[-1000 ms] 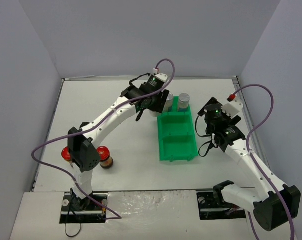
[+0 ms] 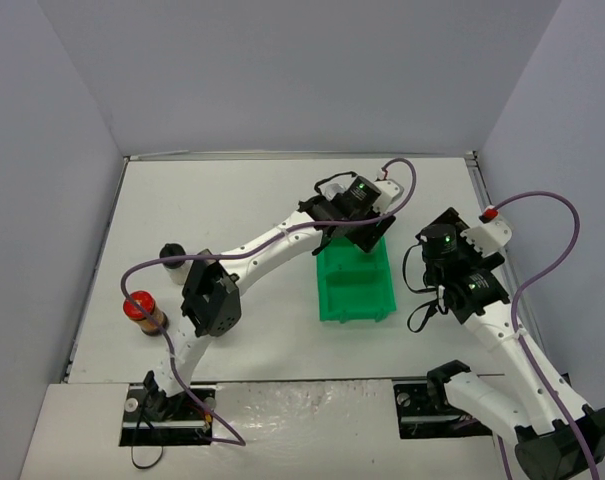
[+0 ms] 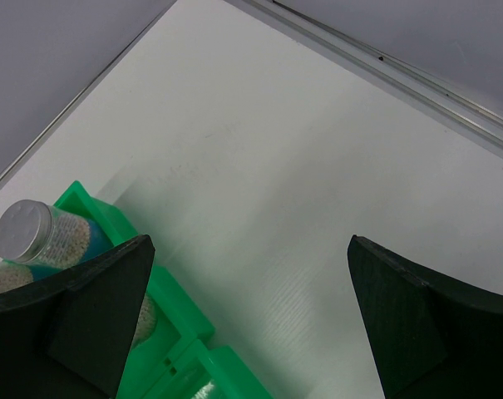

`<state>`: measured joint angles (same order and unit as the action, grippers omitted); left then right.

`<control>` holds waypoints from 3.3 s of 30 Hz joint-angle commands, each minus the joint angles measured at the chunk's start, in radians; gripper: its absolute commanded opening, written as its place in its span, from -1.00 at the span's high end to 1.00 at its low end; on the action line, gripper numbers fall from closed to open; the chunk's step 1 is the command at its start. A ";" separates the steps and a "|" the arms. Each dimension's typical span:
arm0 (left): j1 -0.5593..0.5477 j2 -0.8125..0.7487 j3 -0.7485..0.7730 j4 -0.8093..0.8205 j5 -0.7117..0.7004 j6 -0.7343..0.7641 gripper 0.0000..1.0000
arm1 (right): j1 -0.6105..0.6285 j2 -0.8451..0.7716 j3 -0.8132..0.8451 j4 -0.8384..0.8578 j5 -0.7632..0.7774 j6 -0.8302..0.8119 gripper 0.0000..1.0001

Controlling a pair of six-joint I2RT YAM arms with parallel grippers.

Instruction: Organize the condiment bottles

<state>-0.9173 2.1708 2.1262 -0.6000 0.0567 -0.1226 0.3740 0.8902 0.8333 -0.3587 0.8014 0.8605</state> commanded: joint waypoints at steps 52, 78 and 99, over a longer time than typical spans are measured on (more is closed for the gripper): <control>-0.016 -0.056 -0.048 0.122 -0.037 0.014 -0.72 | 0.000 0.018 0.013 -0.012 0.058 0.035 -1.00; 0.343 -0.611 -0.491 -0.243 -0.667 -0.402 -0.80 | 0.003 0.058 0.012 0.030 0.022 0.027 -1.00; 0.796 -0.738 -0.770 -0.148 -0.373 -0.487 -0.81 | 0.003 0.101 0.018 0.076 -0.028 0.000 -1.00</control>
<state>-0.1525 1.4769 1.3685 -0.7959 -0.3948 -0.5630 0.3740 0.9843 0.8322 -0.3318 0.7465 0.8612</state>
